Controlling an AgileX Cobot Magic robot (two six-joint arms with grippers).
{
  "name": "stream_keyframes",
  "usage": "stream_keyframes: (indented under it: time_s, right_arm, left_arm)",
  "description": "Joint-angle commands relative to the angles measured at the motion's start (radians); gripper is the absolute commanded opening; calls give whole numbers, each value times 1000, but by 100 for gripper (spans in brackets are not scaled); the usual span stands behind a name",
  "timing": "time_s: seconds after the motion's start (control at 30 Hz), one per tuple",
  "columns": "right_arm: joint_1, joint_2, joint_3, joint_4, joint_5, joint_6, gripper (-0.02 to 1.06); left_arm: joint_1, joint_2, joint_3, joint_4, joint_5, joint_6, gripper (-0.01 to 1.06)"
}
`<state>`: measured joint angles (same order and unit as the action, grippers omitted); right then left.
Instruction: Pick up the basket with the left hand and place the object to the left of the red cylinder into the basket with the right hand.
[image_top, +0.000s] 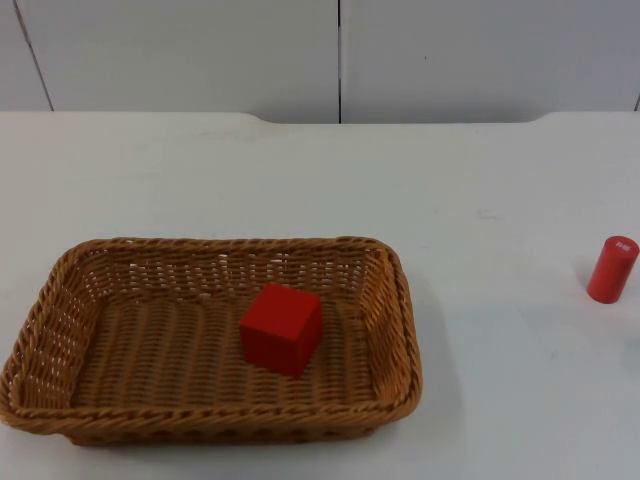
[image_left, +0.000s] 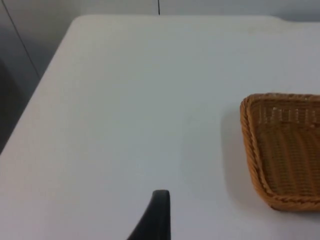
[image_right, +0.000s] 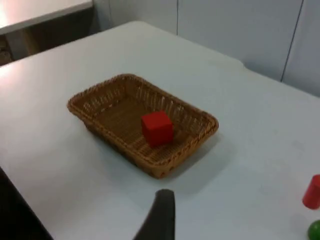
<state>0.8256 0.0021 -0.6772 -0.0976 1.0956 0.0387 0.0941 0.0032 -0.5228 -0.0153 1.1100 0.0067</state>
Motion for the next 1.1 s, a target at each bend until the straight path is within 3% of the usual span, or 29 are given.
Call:
stream_keyframes:
  time_s: [0.0,0.47,0.57,0.87,0.97,1.07]
  right_arm:
    - [-1,-2,10,-7,30,10,78]
    - [-1,-2,62,-58,64,26,78]
    - [-1,-2,135,-56,39,48,78]
    - [-1,-2,160,-50,-14,78,78]
    - [-1,-2,160,-53,-14,78,78]
    - [-1,-2,160,-53,-14,78,78]
  left_arm:
    - [-5,-3,29,1,-35,-22,87]
    - [-5,-3,29,-2,-35,-13,87]
    - [-5,-3,29,4,-35,-1,87]
    - [-5,-3,29,7,-35,4,87]
    - [-5,-3,29,7,-35,4,92]
    - [-5,-3,29,7,-35,4,105]
